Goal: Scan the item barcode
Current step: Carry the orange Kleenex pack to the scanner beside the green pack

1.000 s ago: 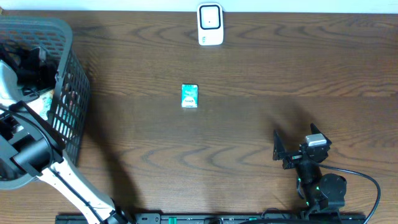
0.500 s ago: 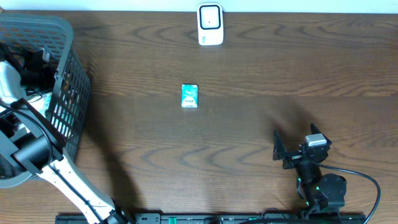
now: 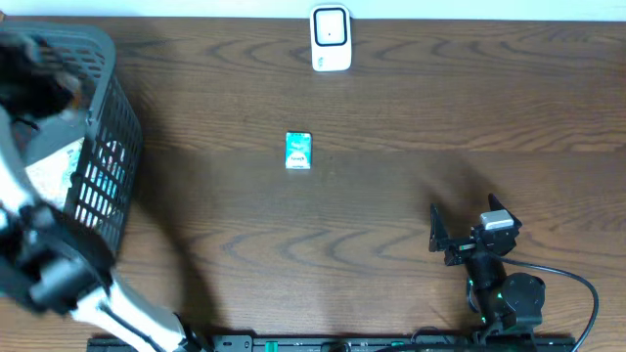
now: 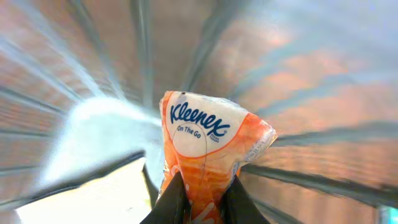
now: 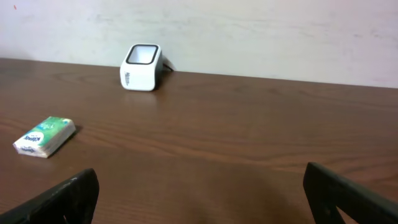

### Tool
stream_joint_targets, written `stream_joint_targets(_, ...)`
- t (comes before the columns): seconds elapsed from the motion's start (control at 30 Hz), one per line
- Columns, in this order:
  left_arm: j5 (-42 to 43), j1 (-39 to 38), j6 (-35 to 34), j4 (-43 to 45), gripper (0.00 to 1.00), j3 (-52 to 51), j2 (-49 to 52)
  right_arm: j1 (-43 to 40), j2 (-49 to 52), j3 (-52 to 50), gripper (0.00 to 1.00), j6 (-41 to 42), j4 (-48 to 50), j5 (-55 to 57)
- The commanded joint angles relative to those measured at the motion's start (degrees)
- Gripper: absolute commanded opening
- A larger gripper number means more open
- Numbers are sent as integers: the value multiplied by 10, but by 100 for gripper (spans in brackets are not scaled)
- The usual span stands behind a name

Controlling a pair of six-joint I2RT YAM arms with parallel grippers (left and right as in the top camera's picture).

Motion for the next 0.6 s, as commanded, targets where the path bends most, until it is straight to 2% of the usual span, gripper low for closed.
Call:
stream_joint_targets(0.0, -26, -1, -78, -2, 8, 8, -124, -3, -1, -2, 99, 8, -2, 2)
stream_joint_targets(0.17, -40, -3, -154, -9, 7, 8, -223, -3, -1, -2, 99, 8, -2, 2)
stream_joint_targets(0.27, -24, -31, -183, -30, 7, 8, -258, -3, -1, -2, 99, 8, -2, 2)
stream_joint_targets(0.43, -17, -153, -183, -99, 7, 1, -261, -3, -1, -2, 99, 8, -2, 2)
stream_joint_targets(0.57, -41, -264, -200, -126, 7, -46, -234, -3, -1, -2, 99, 8, -2, 2)
